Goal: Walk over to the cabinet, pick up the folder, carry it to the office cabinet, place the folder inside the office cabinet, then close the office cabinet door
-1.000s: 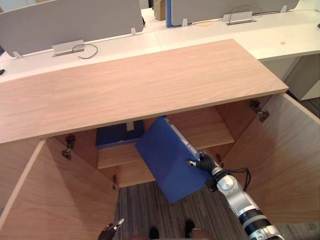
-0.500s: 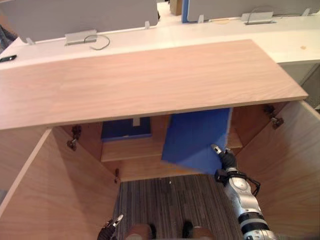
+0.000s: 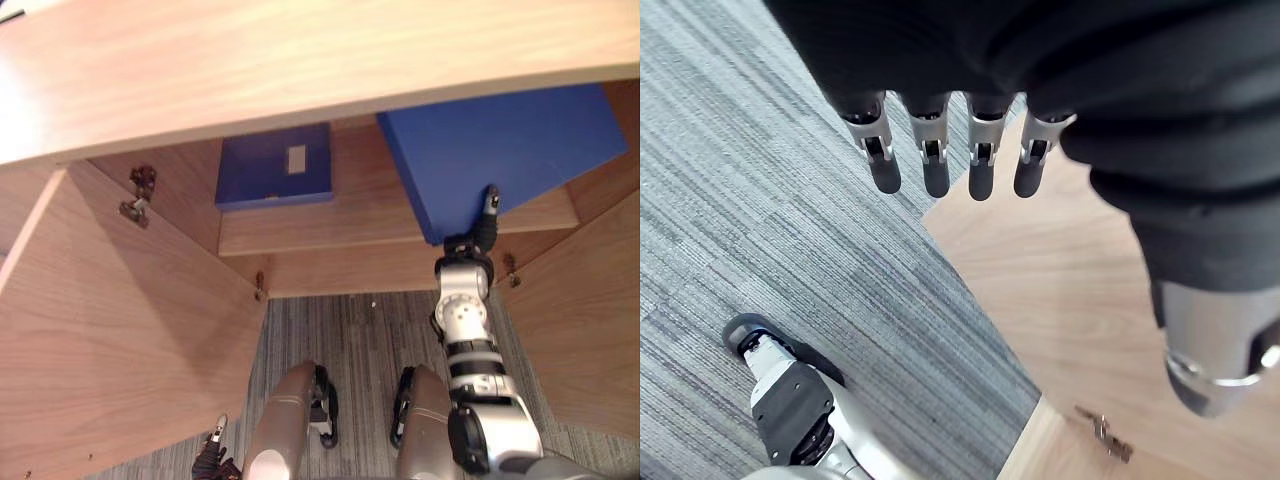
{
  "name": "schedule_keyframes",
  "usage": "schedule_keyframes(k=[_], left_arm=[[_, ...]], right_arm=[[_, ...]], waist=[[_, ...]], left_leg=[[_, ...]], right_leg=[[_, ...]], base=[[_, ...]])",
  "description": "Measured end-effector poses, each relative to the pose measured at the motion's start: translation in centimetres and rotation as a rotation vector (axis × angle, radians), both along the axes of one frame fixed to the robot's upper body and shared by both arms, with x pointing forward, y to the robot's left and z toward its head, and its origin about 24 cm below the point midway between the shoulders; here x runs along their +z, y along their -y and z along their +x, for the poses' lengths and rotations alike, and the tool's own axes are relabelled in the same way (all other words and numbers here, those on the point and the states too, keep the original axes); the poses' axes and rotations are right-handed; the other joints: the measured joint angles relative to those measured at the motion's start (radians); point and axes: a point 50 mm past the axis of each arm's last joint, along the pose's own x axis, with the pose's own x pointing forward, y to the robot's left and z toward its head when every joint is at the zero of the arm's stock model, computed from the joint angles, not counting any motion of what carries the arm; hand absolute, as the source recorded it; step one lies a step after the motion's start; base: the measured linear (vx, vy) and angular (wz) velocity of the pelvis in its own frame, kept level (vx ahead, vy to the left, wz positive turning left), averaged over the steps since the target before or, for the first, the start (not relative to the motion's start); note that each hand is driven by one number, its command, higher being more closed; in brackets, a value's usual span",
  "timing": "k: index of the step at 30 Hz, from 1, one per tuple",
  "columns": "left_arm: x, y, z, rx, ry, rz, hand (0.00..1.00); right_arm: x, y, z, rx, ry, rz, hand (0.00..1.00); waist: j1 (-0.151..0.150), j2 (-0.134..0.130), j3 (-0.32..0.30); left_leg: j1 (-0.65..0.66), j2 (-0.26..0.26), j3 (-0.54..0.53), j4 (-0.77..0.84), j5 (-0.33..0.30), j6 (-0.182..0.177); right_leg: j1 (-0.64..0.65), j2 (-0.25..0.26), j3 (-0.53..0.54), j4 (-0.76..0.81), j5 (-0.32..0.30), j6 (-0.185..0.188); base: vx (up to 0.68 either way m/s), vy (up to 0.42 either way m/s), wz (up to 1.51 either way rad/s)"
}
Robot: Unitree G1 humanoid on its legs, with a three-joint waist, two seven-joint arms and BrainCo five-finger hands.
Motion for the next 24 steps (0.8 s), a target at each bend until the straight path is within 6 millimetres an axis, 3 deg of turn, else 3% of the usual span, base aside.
schedule_keyframes(k=[6, 10, 14, 18, 24], left_arm=[[0.1, 0.2, 0.3, 0.075, 0.014, -0.026, 0.00], [0.3, 0.6, 1.1, 0.094, 0.020, -0.025, 0.00], [0.5, 0.8, 1.8, 0.101, 0.030, -0.024, 0.00], [0.9, 1.1, 3.1, 0.090, 0.062, -0.020, 0.00], [1.2, 1.1, 4.0, 0.067, 0.065, -0.001, 0.00]], right_arm=[[3.0, 0.9, 2.3, -0.045, -0.009, 0.160, 1.00], [7.3, 2.7, 3.7, -0.090, 0.030, 0.326, 1.00], [8.9, 3.9, 3.9, -0.124, 0.020, 0.388, 1.00], [12.0, 4.5, 4.0, -0.139, 0.061, 0.371, 1.00], [15.5, 7.2, 3.0, -0.225, 0.129, 0.333, 1.00]], waist=[[0.018, 0.001, 0.034], [0.040, 0.001, 0.070], [0.053, 0.005, 0.093], [0.060, 0.011, 0.129], [0.069, 0.017, 0.166]], left_leg=[[-0.099, -0.001, -0.049, 0.026, 0.012, -0.015], [-0.192, -0.027, -0.078, 0.046, 0.035, -0.025], [-0.243, -0.046, -0.109, 0.061, 0.048, -0.031], [-0.295, -0.061, -0.124, 0.091, 0.055, -0.034], [-0.394, -0.097, -0.151, 0.148, 0.068, -0.038]], right_leg=[[-0.061, -0.008, -0.049, 0.015, -0.006, -0.011], [-0.133, -0.039, -0.075, 0.048, -0.012, -0.022], [-0.161, -0.063, -0.103, 0.071, -0.019, -0.033], [-0.198, -0.072, -0.104, 0.107, -0.037, -0.031], [-0.279, -0.107, -0.111, 0.185, -0.061, -0.036]], base=[[0.02, -0.040, 0.22], [0.01, -0.040, 0.35], [0.01, -0.050, 0.32], [-0.02, -0.048, 0.21], [-0.02, -0.050, 0.25]])
